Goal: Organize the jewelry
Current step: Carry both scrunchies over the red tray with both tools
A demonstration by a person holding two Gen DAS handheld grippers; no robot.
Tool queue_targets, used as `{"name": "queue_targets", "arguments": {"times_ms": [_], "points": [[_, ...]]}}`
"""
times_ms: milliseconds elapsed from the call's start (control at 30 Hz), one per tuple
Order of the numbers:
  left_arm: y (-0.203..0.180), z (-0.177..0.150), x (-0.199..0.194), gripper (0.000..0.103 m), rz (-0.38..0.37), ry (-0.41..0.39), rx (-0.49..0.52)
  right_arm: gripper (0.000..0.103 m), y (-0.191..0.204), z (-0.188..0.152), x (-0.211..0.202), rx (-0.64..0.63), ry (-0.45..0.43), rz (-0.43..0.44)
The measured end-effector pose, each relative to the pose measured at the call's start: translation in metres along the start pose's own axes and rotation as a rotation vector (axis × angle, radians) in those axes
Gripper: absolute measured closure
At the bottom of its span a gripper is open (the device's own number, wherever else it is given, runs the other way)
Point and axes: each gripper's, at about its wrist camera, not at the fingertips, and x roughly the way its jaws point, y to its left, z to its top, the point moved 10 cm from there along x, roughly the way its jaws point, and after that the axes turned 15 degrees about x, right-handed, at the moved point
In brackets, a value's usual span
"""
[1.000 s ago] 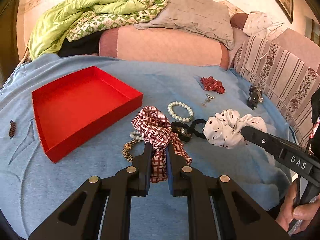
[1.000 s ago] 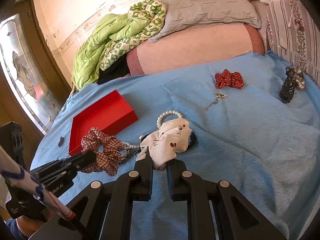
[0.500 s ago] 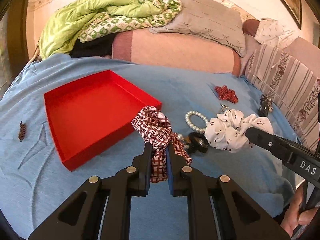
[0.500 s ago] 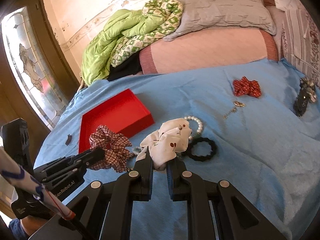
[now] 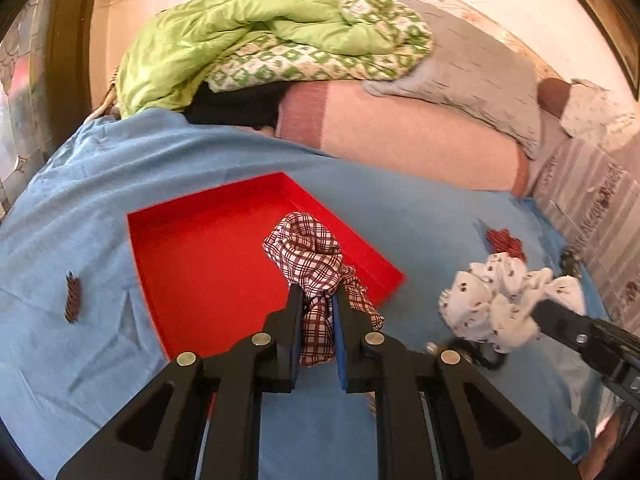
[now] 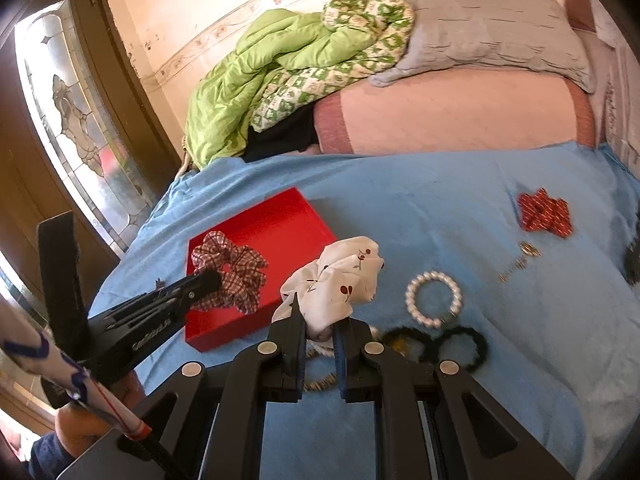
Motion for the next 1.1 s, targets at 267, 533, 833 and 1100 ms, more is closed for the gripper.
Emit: {"name": "queue_targets", "arguments": {"times_ms": [267,533,833,1100], "points": [[0.053,0.017,0.033,0.090,0.074,0.018,-0.056,0.090,0.046,0.028,0.042,-0.033,0.023,0.027],[0.109,0.022,0.071,0.090,0.083,0.081,-0.139,0.090,0.082,0.055,0.098,-0.058,0.048,0.023],[0.153,0.010,0.094,0.090,0.098,0.126,-0.233,0.090,0.102,0.077,0.163,-0.051,0.095,0.004],[0.167,-0.002,0.106,0.090,0.105,0.154,-0.275,0.090,0.111,0.079,0.217,-0.019,0.135,0.004]]}}
